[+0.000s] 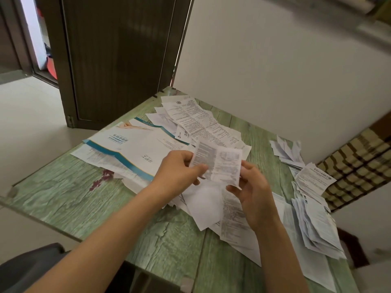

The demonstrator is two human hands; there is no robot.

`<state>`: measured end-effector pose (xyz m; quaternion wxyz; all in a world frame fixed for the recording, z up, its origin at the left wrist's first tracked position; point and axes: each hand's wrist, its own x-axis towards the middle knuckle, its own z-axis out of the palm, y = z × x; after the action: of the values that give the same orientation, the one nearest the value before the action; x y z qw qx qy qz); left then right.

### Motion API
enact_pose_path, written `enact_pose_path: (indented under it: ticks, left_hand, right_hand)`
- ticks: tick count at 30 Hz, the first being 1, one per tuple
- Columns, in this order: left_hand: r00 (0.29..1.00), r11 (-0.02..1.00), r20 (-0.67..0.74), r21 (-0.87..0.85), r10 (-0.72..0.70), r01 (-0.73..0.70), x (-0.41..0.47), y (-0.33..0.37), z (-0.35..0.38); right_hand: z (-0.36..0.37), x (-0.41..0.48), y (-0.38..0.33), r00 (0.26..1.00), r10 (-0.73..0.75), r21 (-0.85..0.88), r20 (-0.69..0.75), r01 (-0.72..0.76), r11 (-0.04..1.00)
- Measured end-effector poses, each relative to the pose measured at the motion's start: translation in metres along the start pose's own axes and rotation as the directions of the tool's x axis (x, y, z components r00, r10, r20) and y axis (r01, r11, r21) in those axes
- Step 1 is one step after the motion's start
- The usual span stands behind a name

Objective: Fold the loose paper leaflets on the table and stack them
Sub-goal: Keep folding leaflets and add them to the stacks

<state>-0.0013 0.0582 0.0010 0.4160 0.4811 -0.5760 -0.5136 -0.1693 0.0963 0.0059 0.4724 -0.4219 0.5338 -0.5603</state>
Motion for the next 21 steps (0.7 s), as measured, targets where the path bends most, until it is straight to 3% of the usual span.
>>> enact_pose_path:
  ticks: [5, 9, 12, 16, 19, 21]
  left_hand:
    - [0.989, 0.997, 0.146, 0.06, 0.03, -0.04, -0.004, 0.003, 0.002]
    - [0.968, 0.998, 0.248, 0.04, 0.034, -0.045, -0.009, 0.007, 0.009]
    - [0.951, 1.0, 0.307, -0.006, 0.028, -0.027, -0.019, 0.01, 0.022]
    - [0.959, 1.0, 0.284, -0.014, 0.012, -0.009, -0.025, 0.012, 0.034]
    - [0.957, 1.0, 0.291, -0.023, 0.001, 0.006, -0.03, 0.013, 0.039]
    - [0.949, 1.0, 0.315, -0.024, 0.002, 0.006, -0.034, 0.014, 0.044]
  right_hand:
    - [-0.003, -0.004, -0.018, 0.998, -0.029, 0.034, -0.059, 0.031, 0.999]
    - [-0.02, -0.014, -0.032, 0.998, -0.064, -0.307, -0.004, 0.06, 0.95]
    - [-0.04, -0.032, -0.042, 0.992, -0.119, -0.439, -0.031, 0.093, 0.894]
    - [-0.083, -0.054, -0.053, 0.934, -0.197, -0.375, -0.297, 0.076, 0.924]
    - [-0.126, -0.061, -0.055, 0.808, -0.202, -0.285, -0.553, 0.044, 0.957]
    - [-0.15, -0.06, -0.047, 0.741, -0.214, -0.339, -0.636, -0.02, 0.941]
